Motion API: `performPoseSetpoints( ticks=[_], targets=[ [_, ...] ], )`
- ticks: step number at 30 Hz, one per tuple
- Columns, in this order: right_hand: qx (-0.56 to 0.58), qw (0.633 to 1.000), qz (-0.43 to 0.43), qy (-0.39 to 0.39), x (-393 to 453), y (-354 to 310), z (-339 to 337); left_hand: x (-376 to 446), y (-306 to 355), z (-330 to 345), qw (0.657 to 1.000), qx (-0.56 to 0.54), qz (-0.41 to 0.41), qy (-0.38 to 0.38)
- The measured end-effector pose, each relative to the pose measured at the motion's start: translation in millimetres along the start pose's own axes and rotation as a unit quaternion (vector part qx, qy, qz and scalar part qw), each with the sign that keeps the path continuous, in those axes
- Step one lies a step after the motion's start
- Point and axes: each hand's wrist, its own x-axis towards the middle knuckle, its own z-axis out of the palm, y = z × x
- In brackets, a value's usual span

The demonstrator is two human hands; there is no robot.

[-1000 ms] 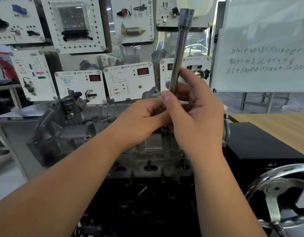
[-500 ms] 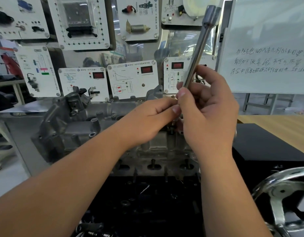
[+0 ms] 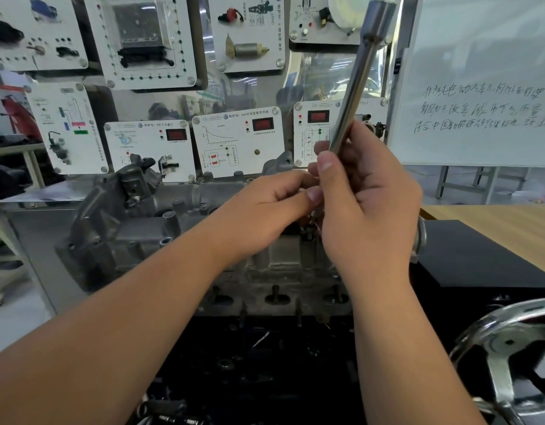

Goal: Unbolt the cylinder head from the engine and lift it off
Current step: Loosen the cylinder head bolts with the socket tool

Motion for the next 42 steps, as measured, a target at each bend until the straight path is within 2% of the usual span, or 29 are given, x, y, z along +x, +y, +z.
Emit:
performPoseSetpoints(
  ticks=[4, 16, 22, 33, 42],
  targets=[
    [0.020, 1.000, 0.002, -0.003, -0.1, -1.5, -0.9, 0.0, 2.8, -0.4, 1.000, 0.019, -0.007, -0.023],
    [-0.013, 0.999, 0.006, 0.028, -1.1, -1.0, 2.0, -0.5, 1.8, 0.6, 0.999, 0.030, -0.003, 0.012],
    [-0.019, 1.000, 0.006, 0.020, -0.2, -1.4, 2.3, -1.2, -0.2, -1.0, 1.000, -0.019, -0.022, 0.006],
    [-0.008, 1.000, 0.013, 0.014, -0.2, -1.9, 2.7, -0.4, 0.8, 0.8, 1.000, -0.014, 0.011, 0.007],
    [-0.004, 1.000, 0.025, -0.007, 0.7, -2.4, 0.7, -1.9, 1.6, -0.6, 1.000, -0.023, 0.000, 0.003]
  ],
)
